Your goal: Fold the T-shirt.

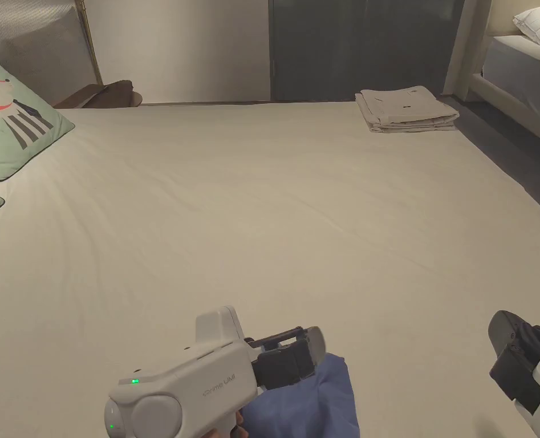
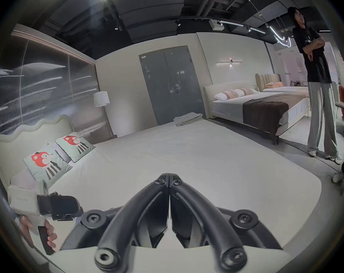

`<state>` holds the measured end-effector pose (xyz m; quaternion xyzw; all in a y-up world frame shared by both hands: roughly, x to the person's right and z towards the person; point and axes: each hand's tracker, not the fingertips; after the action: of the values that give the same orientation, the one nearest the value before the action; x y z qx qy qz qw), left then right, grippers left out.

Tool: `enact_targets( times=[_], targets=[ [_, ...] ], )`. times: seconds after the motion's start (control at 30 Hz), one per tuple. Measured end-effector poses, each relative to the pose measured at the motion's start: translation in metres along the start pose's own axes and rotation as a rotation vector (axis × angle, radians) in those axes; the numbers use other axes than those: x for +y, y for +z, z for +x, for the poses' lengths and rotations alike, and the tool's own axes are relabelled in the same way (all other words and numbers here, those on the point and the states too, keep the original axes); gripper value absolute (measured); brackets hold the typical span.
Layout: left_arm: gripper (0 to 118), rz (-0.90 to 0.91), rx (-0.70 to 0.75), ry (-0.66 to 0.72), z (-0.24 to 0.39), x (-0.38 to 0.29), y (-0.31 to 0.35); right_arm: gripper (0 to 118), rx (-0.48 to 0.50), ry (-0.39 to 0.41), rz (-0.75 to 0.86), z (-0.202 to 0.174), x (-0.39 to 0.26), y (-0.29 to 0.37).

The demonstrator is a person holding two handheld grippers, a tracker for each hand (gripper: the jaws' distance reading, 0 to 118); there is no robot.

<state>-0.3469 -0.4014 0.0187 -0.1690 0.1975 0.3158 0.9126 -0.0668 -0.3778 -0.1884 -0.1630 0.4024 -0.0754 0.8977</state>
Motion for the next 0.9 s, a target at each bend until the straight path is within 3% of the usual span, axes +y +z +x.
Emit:
enact_targets(
  times=[0.03,0.07,0.1,0.13,0.27,0.43,0.7,0.9],
  targets=[
    [83,0.0,0.074,-0.084,0.004,-0.004,-0.001,0,0.003,0.0,-0.002,-0.001,0.0,-0.001],
    [53,-0.008,0.151,-0.175,0.008,-0.011,-0.005,0,0.005,-0.001,-0.003,-0.002,-0.001,-0.002],
    [8,-0.03,0.223,-0.243,0.011,-0.019,-0.012,0,0.009,-0.003,-0.005,-0.002,-0.001,-0.003],
    [2,-0.076,0.257,-0.259,0.016,-0.028,-0.019,0,0.012,-0.004,-0.006,-0.003,-0.002,-0.003],
    [1,-0.191,0.122,-0.186,0.018,-0.056,-0.036,0,0.022,0.0,-0.01,-0.005,-0.003,-0.003],
    [1,-0.242,0.076,-0.274,0.052,-0.088,-0.061,0,0.017,0.009,-0.022,-0.003,-0.005,-0.004],
    [1,-0.306,-0.069,-0.199,0.064,-0.092,-0.082,0,0.014,0.011,-0.037,-0.003,-0.007,-0.003],
    [1,-0.158,-0.075,-0.053,0.031,-0.052,-0.037,0,0.08,0.044,-0.096,-0.019,-0.011,-0.017]
  ],
)
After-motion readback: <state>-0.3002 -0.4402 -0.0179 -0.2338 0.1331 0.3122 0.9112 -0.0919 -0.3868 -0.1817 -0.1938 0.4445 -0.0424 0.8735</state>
